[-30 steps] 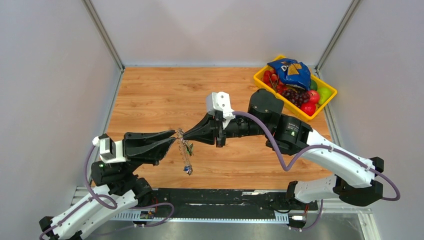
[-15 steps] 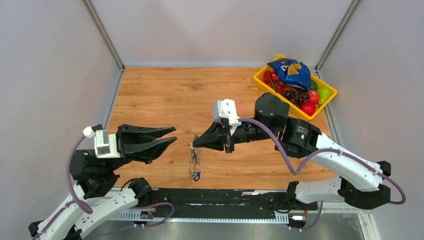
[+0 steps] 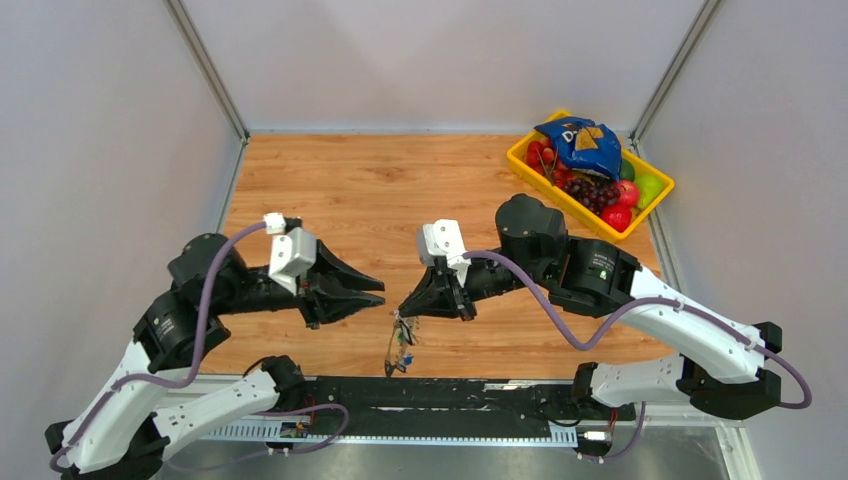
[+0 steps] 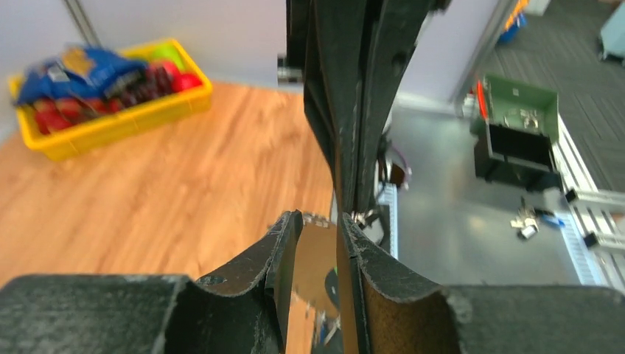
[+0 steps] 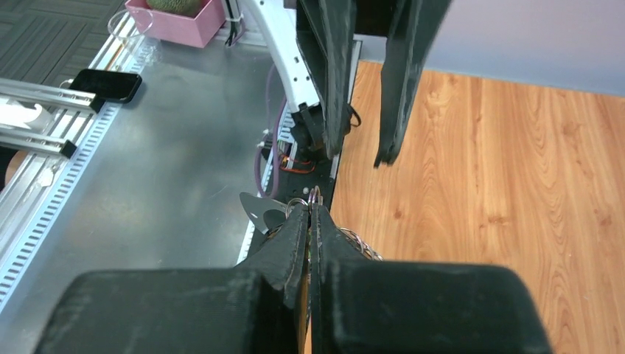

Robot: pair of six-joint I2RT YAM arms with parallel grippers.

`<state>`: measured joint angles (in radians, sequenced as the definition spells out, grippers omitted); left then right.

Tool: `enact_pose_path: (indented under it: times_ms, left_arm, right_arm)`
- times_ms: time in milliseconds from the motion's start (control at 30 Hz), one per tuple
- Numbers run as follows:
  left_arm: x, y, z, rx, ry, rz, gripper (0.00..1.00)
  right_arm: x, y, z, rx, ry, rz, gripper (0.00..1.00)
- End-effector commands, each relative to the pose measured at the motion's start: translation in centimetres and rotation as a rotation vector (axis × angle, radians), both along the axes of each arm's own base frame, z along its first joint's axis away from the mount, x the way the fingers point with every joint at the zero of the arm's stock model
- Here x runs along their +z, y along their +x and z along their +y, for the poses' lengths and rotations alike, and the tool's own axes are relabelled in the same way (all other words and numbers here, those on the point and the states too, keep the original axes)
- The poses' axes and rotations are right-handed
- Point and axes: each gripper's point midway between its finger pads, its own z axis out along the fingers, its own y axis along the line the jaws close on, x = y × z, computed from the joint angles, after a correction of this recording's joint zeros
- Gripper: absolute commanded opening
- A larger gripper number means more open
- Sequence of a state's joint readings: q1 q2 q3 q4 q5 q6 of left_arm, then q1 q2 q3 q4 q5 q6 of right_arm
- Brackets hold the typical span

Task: Put the keys on the keyring

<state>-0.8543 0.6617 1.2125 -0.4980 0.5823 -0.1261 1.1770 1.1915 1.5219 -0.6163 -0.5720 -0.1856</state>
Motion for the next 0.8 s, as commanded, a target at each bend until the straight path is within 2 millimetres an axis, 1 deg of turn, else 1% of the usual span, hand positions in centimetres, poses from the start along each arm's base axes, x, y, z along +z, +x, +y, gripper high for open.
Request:
enact_pose_path:
  times_ms: [0,133,400,633,767]
  left_arm:
    - [-3.7,-1.5,0.5,-0.081,0.187,0.075,0.34]
    - [-4.2,-1.8,0.7,-0.099,0.23,0.081,0.34]
    - [-4.2,-2.9,0.8,-0.156,0.229,0.088,0.34]
    - [-4.6,-2.9,0.7,-0.168,0.227,0.061,0.34]
    - [-4.7,-2.9,0.6,-0.181,0.223,0.046,0.34]
  right_arm:
    - [1.4,-1.2,-1.1,0.054,0.029,-0.028,0.0]
    - [1.0,-1.3,-1.2,0.061,0.012,-0.019,0.0]
    - [0.2,-0.9,-0.6,0.043,-0.013,0.005,0.0]
    - [0.1,-0.9,0.4,0.053,-0.016,0.035,0.0]
    - [0.4,-0.9,0.7,0.057,-0.01,0.045,0.0]
